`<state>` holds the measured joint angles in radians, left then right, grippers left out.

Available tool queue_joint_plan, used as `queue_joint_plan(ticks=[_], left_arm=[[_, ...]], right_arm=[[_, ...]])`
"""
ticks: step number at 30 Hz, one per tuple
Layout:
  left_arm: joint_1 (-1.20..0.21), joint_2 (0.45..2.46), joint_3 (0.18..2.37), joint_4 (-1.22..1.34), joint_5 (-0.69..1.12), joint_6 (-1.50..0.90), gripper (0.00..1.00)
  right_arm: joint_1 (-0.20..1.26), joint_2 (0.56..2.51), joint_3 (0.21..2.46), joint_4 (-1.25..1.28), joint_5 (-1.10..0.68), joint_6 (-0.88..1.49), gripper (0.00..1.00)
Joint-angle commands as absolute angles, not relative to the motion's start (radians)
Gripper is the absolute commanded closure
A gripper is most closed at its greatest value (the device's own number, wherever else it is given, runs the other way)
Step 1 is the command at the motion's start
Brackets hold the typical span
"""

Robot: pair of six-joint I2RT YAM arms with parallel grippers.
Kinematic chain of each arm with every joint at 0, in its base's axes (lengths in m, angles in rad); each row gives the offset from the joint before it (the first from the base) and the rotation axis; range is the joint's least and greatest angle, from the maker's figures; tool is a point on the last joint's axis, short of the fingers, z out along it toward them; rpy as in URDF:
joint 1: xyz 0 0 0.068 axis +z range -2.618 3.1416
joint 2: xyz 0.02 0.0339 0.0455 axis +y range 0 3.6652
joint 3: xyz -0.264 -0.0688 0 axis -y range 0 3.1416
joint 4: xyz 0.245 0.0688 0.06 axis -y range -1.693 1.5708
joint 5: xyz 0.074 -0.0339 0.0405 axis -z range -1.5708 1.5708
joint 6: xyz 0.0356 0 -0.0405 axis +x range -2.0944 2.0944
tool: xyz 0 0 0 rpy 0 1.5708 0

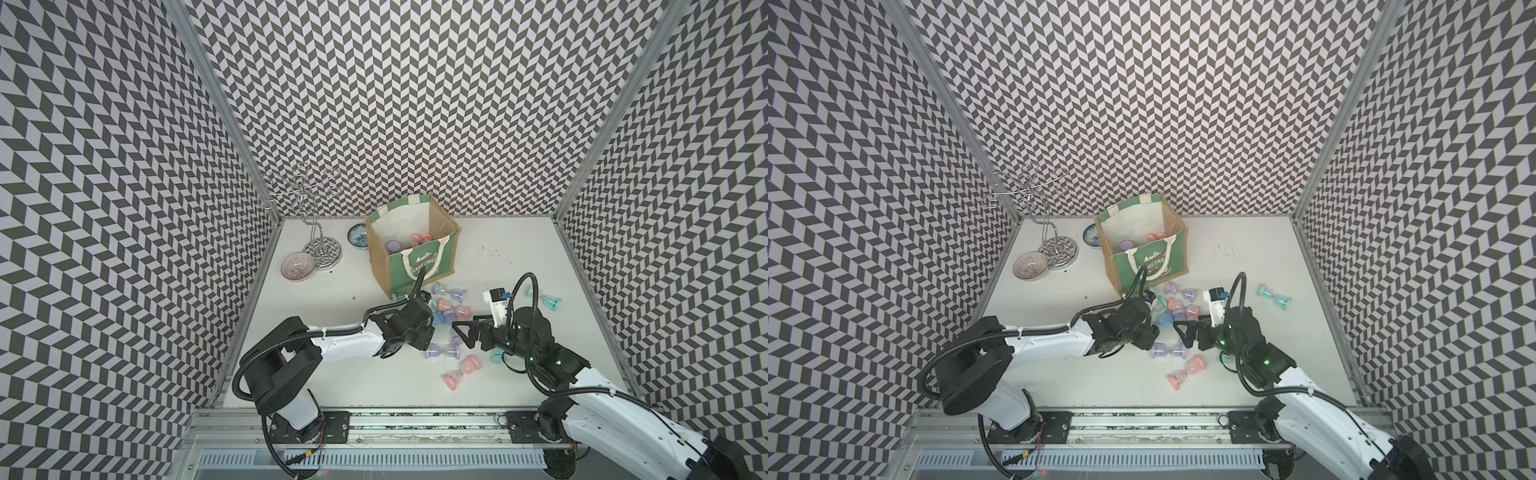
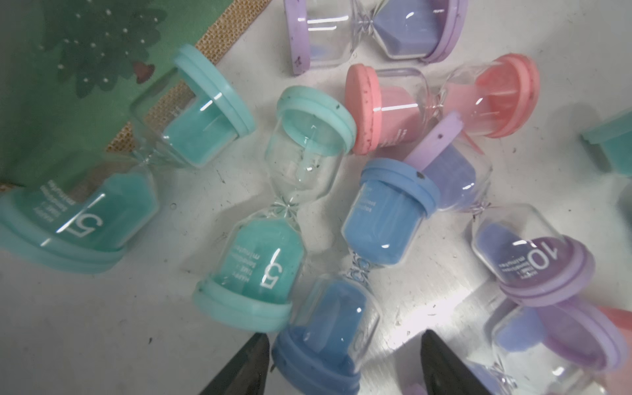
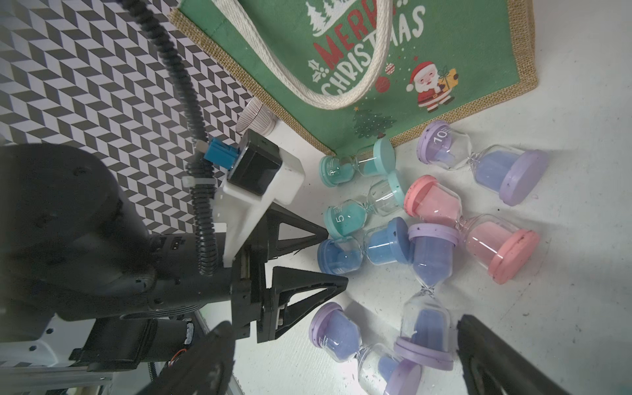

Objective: Put the hourglass into the canvas bag
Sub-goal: Pick up the hourglass from the center of the board.

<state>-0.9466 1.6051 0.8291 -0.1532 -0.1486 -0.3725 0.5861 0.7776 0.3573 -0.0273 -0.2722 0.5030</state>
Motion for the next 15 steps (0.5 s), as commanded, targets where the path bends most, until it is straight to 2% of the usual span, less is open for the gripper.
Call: queue_joint_plan(ticks=[1,15], left_arm=[[-0.946,1.636,0.877,-0.135,-0.19,-0.388,0.3],[-0.945,1.704,0.855,-0.101,-0.163,-0.388,0.39]], right_arm=[[0.584,0.787,0.36,0.026,-0.252,0.512,0.01],[0.583,0.795,0.357,0.025,-0.234,0.509,0.01]])
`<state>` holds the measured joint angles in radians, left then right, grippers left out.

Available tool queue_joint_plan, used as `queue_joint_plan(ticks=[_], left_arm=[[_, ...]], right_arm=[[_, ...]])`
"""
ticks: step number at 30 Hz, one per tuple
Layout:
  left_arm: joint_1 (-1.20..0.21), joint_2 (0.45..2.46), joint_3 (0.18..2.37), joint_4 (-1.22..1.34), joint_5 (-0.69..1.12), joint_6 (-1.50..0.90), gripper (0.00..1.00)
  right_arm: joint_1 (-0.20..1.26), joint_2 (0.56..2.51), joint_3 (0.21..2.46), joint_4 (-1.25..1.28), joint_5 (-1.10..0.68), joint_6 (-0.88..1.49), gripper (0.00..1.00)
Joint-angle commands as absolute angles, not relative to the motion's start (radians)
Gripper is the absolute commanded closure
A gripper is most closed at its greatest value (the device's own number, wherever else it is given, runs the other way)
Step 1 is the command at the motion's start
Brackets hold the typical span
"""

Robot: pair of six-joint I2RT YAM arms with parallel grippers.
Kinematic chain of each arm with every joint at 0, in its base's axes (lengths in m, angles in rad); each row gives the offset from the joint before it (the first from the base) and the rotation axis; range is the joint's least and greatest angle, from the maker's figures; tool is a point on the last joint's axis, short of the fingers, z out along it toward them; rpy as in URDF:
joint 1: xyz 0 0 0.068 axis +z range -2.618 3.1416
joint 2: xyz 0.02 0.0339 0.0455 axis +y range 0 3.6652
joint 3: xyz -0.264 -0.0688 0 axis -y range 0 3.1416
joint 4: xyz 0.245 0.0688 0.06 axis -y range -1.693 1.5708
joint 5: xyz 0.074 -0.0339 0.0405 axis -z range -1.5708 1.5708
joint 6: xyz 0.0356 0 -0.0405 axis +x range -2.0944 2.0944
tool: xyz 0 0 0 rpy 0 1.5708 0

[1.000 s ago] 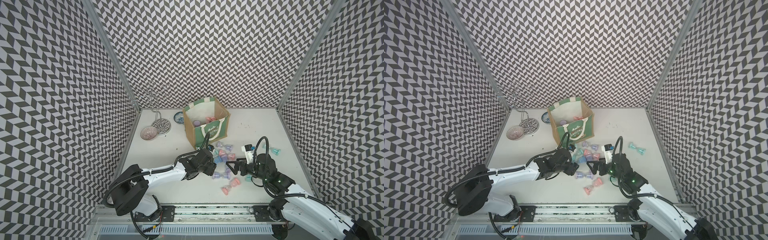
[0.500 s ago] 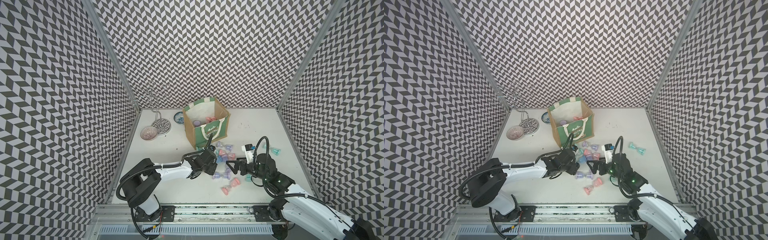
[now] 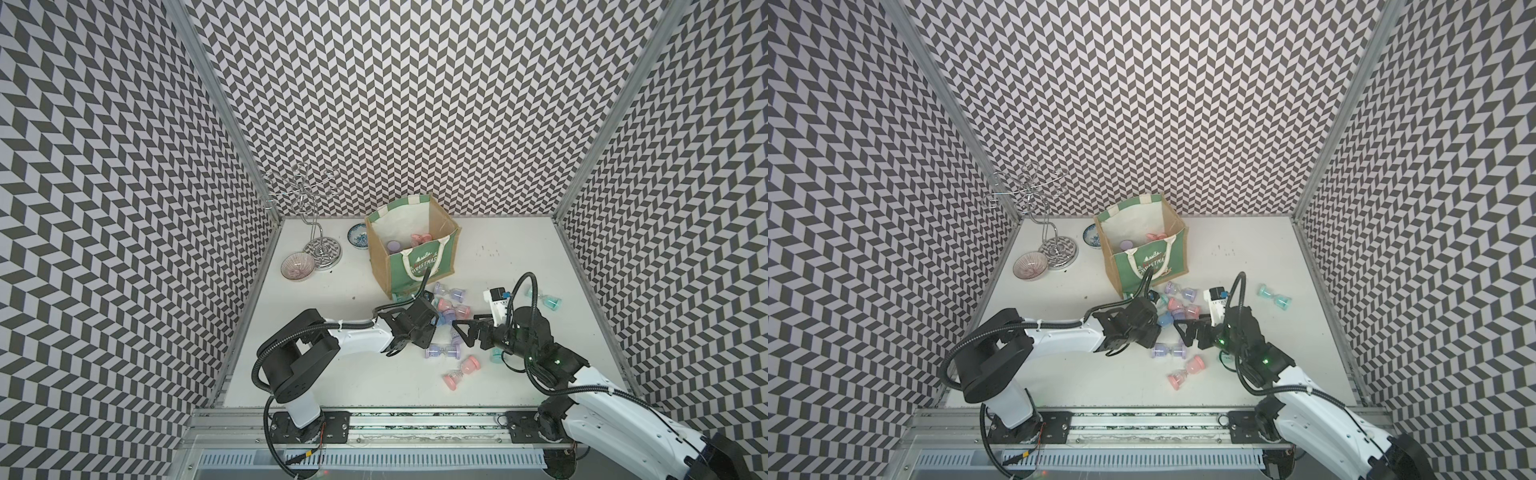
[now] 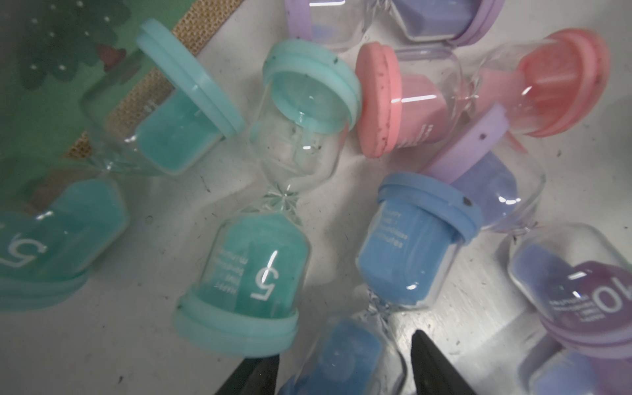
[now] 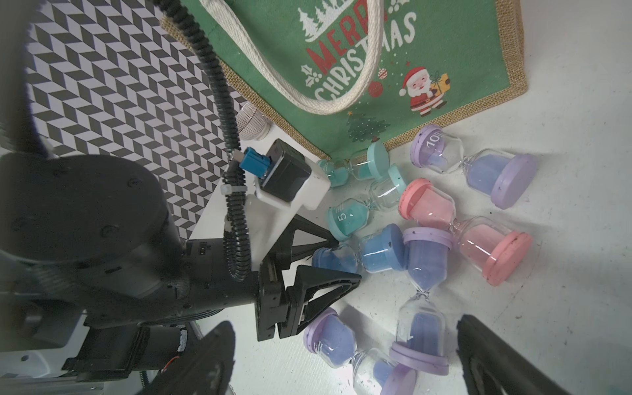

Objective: Put the hourglass into the canvas bag
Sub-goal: Pick up the hourglass from the center of the board.

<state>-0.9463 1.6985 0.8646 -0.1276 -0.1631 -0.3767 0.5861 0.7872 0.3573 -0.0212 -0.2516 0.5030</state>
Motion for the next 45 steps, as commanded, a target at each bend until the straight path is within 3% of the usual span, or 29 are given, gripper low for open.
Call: queue_joint_plan(ticks=[1,17,45], left_arm=[[-0.945,1.705,0.851,-0.097,-0.158,-0.388,0.4],[-0.95,1.639,0.818,-0.098,-0.137,-0.416,0.56],[-0.958,1.341,0.826,-0.18,-0.129,-0.431,0.65]], right_arm=[[0.584,0.796,0.359,0.028,-0.237,0.507,0.01],[0.58,0.8,0.355,0.038,-0.232,0.512,0.01],[0.573,0.771,0.433,0.026,-0.253,0.523,0.01]])
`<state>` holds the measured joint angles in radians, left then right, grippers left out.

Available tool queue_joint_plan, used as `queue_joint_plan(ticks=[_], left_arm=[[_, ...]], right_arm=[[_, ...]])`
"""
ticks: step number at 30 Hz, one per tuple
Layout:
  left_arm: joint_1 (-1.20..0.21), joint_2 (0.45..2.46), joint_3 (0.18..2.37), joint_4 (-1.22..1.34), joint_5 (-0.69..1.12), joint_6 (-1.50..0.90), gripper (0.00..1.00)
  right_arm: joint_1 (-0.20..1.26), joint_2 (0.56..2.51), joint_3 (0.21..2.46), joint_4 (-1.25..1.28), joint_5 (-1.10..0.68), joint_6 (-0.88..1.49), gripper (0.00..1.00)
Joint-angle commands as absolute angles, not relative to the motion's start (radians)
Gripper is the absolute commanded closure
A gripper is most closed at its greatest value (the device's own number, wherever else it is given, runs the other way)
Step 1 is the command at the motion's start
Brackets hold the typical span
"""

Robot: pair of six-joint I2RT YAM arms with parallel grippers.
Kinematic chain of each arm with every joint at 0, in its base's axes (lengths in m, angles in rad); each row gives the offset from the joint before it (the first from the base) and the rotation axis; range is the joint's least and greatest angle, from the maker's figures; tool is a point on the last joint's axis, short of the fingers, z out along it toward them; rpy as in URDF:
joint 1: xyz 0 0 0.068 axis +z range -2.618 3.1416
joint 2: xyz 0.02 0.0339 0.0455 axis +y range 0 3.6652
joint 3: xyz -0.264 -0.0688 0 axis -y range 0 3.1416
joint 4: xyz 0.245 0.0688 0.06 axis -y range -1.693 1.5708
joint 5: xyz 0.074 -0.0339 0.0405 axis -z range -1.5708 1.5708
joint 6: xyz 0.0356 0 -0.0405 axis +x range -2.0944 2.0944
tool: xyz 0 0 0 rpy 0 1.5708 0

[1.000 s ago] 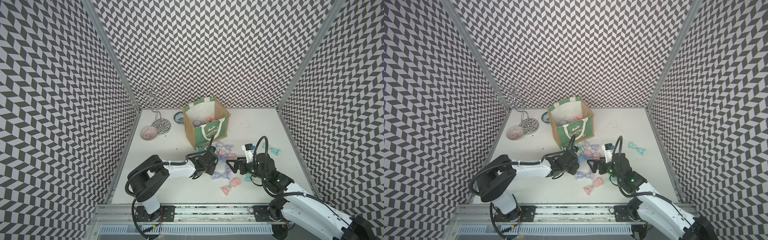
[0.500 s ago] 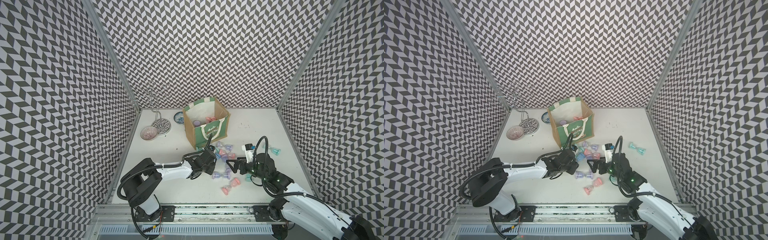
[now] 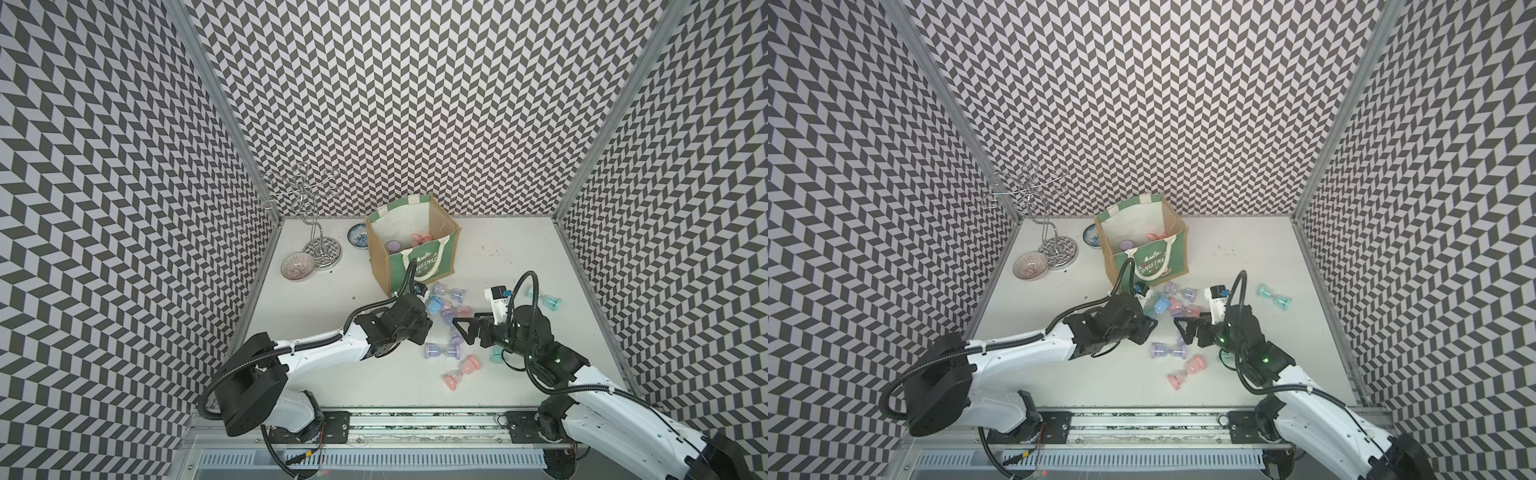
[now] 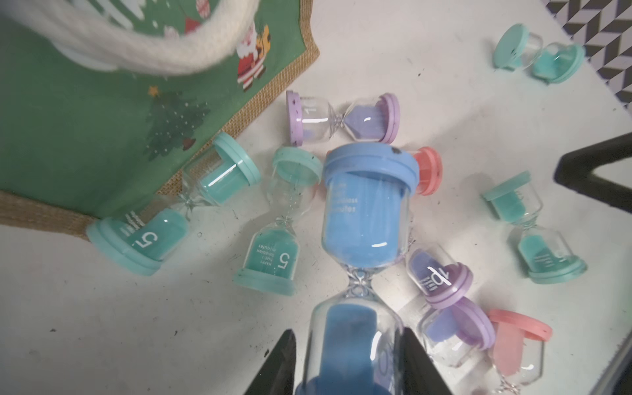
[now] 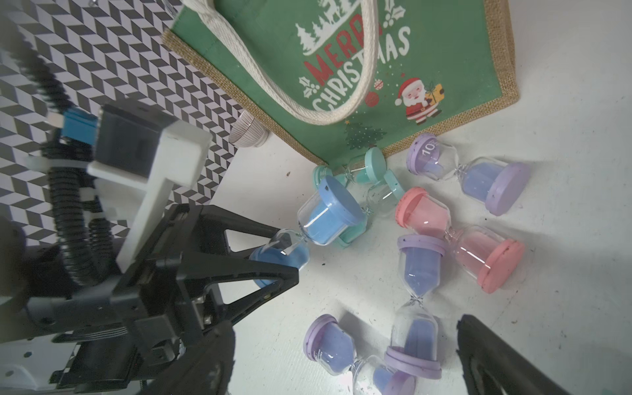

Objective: Put the hourglass into the canvas bag
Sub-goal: Pick up the hourglass from the center of the board.

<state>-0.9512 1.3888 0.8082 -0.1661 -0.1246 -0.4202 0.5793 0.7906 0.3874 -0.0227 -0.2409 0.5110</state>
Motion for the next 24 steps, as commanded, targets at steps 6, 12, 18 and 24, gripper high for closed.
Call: queue_joint_plan(ticks=[6,12,18,24], left_arm=[[-0.956,1.261,0.886,-0.231,-0.167,-0.418,0.68],[-0.933,1.229,0.978,-0.257,-0.208,-0.397,0.68],[-0.897,1.222,1.078,-0.255,-0.223,-0.341,0.7],[-0.818,1.251,1.176,-0.255,-0.23,-0.299,0.71]], right_arm=[[0.572,0.772,0.485,0.041,-0.278,0.541,0.01],[0.573,0.779,0.532,0.065,-0.292,0.555,0.01],[0.572,0.791,0.585,0.089,-0.299,0.559,0.01],[0.572,0.82,0.625,0.144,-0.303,0.572,0.01]])
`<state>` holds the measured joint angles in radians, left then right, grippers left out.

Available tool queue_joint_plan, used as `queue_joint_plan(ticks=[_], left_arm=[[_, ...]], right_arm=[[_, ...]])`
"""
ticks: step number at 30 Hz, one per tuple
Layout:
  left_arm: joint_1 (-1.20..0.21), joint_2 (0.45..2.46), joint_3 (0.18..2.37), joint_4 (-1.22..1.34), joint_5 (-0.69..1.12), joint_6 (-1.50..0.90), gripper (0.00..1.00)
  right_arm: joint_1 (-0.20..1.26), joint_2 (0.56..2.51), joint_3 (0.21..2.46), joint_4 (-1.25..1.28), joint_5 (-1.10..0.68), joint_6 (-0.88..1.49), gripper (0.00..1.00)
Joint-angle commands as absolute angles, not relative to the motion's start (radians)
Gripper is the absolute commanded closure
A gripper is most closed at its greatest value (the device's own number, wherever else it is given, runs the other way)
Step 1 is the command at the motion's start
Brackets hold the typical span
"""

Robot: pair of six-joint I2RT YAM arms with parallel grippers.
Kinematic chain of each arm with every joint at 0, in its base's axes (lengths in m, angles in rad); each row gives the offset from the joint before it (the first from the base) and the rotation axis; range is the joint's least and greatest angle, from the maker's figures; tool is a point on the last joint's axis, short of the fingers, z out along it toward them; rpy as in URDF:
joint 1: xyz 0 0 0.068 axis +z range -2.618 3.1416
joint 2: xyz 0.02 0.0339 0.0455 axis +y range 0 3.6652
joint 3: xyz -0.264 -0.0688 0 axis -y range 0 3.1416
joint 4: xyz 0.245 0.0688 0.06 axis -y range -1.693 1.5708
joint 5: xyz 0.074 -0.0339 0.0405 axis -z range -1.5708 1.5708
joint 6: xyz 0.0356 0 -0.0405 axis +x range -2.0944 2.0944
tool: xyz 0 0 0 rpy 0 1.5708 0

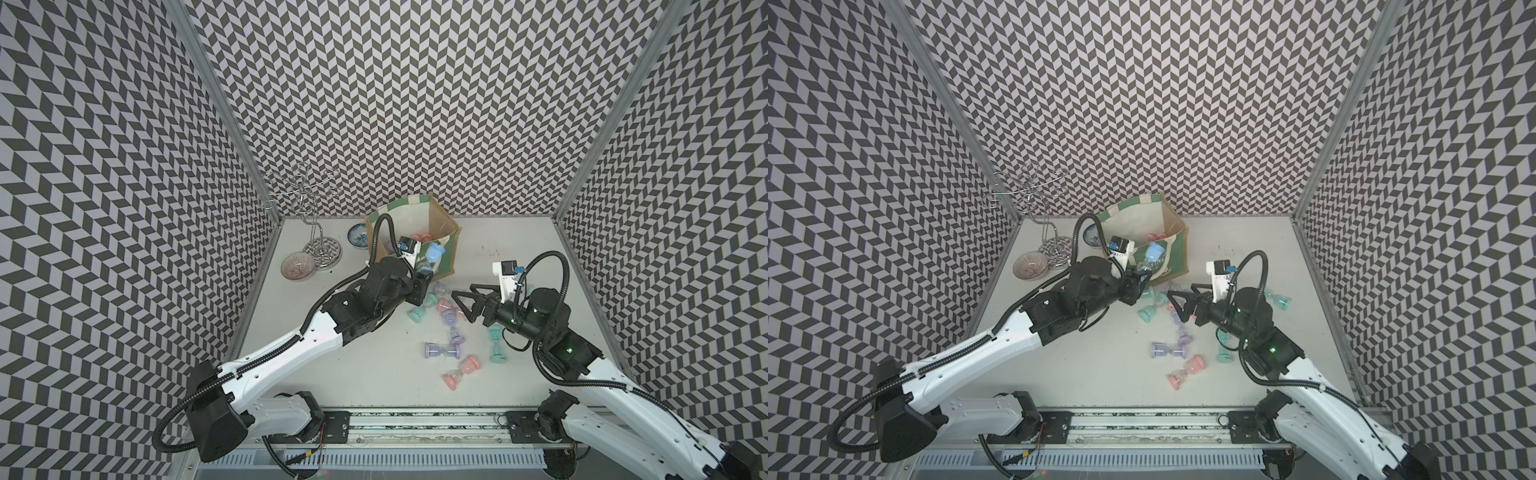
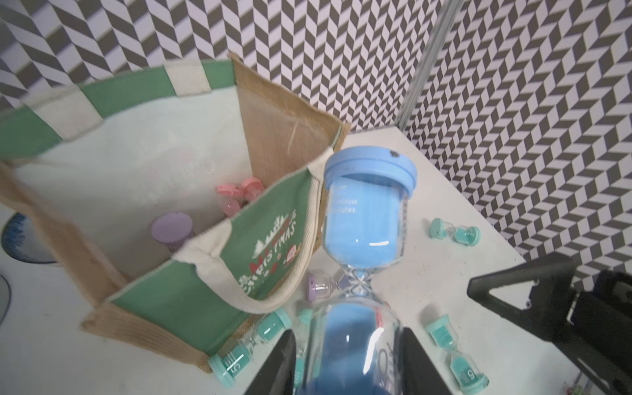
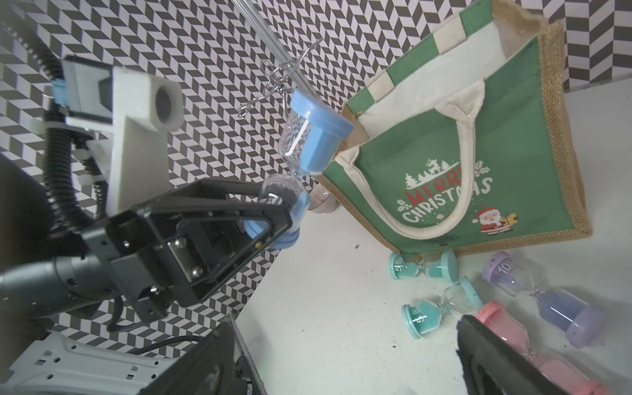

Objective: Put the hourglass into the canvas bag
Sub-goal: Pick up the hourglass from the center of the board, then place the hourglass in the canvas bag.

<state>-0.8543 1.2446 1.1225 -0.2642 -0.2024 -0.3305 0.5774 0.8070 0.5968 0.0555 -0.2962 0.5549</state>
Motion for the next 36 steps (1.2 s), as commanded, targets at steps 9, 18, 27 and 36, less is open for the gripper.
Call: queue_joint_plan(ticks=[9,18,27,36], left_arm=[[-0.677,1.401,1.332,-0.301,-0.222,-0.226,0.71],[-0.602,1.663,1.599,-0.404,-0.226,-0.137,0.71],[-0.536,1.919,1.827,-0.5,-0.193,-0.084,0.71],[-0.494,2.067,1.927,-0.546,-0.132,-0.067,0.7]], right_arm=[[0.573,0.906,0.68,0.207,-0.266,0.562,0.01],[0.566,0.992,0.722,0.232,-0.218,0.551,0.01],[0.549,1.041,0.732,0.232,-0.216,0.55,0.01],[0.519,1.066,0.711,0.248,-0.239,0.561,0.01]])
